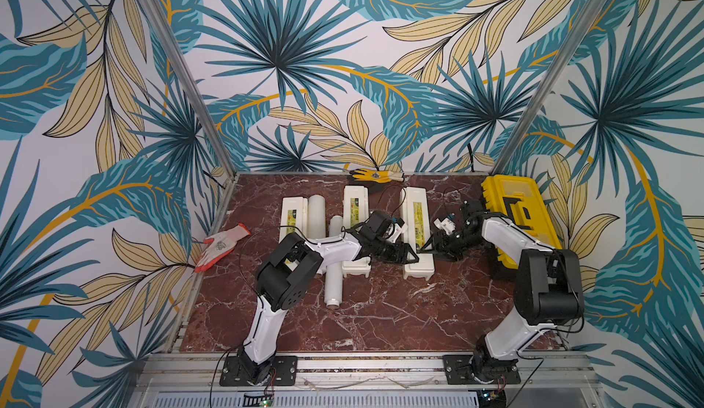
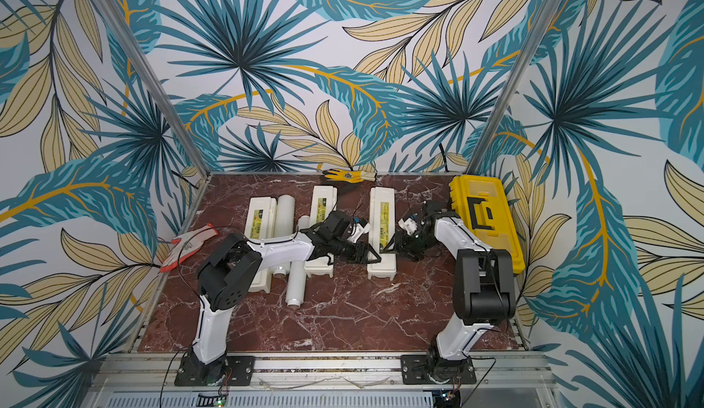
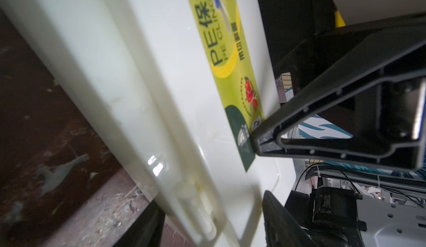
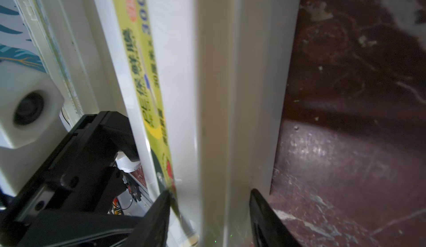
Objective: Put plastic wrap rolls into dispensers
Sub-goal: Close the lid on the plastic wrap cutting box.
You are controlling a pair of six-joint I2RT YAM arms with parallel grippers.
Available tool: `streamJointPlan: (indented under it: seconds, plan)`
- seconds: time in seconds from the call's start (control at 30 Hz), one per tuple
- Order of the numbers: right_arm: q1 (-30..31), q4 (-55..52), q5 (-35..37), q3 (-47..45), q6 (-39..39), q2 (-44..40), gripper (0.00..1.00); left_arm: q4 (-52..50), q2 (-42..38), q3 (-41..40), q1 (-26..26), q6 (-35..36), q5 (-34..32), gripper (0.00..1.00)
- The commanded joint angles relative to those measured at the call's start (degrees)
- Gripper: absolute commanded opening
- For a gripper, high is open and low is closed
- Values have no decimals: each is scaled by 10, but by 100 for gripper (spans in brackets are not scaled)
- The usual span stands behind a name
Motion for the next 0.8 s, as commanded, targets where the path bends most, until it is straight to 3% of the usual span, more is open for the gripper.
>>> streamJointPlan:
  seconds: [0.0, 0.07, 0.2, 0.4, 0.63, 0.7, 0.77]
  plan:
    - [4, -6, 154, -43, -3, 56, 57, -188, 83, -45, -17, 37, -91, 66]
    - [4, -22, 148, -31, -13, 64, 56, -192, 80, -45, -16, 37, -93, 66]
    - [11, -12, 64, -18, -4, 59, 53, -204, 74, -43, -13, 40, -101, 67]
    - [57, -33, 53, 2, 1, 61, 52, -212, 58, -58, -4, 41, -110, 68]
    - [73, 2, 14, -35, 48, 95, 38, -214, 46, -75, 10, 41, -117, 69]
    - [72, -8, 47, -24, 45, 85, 41, -217, 46, -71, 12, 42, -118, 69]
    - [64, -19, 81, -2, 43, 74, 50, -222, 49, -67, 14, 44, -117, 69]
